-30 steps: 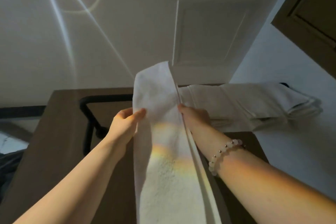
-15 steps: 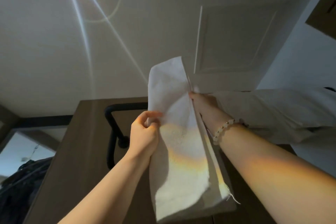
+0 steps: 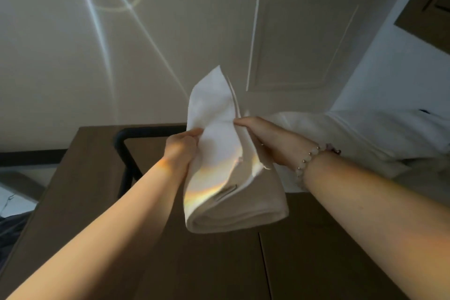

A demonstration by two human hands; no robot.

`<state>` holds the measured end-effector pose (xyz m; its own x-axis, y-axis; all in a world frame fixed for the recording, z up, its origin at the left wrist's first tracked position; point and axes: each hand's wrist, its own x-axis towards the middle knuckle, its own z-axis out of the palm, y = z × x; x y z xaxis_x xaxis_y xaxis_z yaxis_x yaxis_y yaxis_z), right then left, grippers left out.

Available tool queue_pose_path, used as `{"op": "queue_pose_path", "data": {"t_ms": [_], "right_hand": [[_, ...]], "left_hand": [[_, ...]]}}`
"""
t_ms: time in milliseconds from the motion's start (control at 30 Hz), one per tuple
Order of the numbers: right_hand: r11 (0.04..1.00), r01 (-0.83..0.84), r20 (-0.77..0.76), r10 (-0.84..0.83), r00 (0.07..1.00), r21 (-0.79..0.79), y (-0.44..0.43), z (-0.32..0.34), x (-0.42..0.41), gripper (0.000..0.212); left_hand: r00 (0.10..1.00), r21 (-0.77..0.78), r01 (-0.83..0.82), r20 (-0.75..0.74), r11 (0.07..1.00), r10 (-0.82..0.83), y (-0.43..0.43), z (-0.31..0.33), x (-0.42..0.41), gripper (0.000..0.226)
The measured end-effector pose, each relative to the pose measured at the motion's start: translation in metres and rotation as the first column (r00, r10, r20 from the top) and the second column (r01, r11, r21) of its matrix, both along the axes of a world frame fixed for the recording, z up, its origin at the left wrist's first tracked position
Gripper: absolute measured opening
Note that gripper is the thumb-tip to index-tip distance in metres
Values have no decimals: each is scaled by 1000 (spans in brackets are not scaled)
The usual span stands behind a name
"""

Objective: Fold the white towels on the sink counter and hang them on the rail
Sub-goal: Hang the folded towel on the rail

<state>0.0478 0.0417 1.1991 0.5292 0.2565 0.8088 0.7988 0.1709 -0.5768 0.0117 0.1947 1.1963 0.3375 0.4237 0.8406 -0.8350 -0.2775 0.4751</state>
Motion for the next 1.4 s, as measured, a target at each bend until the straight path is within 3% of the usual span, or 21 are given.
{"op": "queue_pose_path", "data": {"t_ms": [167,267,367,433,567,767,900,1000,1100,1200,1400], "right_hand": [[990,-40,20,43,999,-138,-3,-7,2,90],[998,61,11,-61,998,-17,0,-4,2,109],[982,186,38,-188,981,42,2,0,1,79],[974,190,24,-194,981,123,4,6,1,62],[970,115,11,-120,993,214,2,5,6,54],[960,136,39,-150,988,243,18,14,2,57],[965,129,-30,-125,992,230,24,4,2,29],[996,39,-112,-29,993,85,17,-14,3,32],[998,-59,-140,58,988,-9,12,-32,8,22],[994,-60,-136,72,988,93,10,-35,19,33],[973,-87,-78,106,991,214,11,-20,24,11]], "left_hand": [[996,36,-52,-65,998,55,-4,8,3,28],[996,60,-75,-47,995,78,-3,12,4,31],[994,179,-105,-11,978,108,-2,15,2,45],[1000,224,-2,-20,975,6,3,10,-1,61],[964,185,210,-202,960,-172,14,-17,-1,45],[989,242,-26,-138,970,60,22,-38,5,30],[986,220,-139,-58,965,155,24,-32,10,30],[984,203,-162,-42,966,174,20,-25,12,31],[982,168,-175,-36,970,183,14,-13,12,32],[983,172,-165,-56,971,177,4,-2,15,36],[988,232,-108,-83,967,130,-1,3,20,49]]}}
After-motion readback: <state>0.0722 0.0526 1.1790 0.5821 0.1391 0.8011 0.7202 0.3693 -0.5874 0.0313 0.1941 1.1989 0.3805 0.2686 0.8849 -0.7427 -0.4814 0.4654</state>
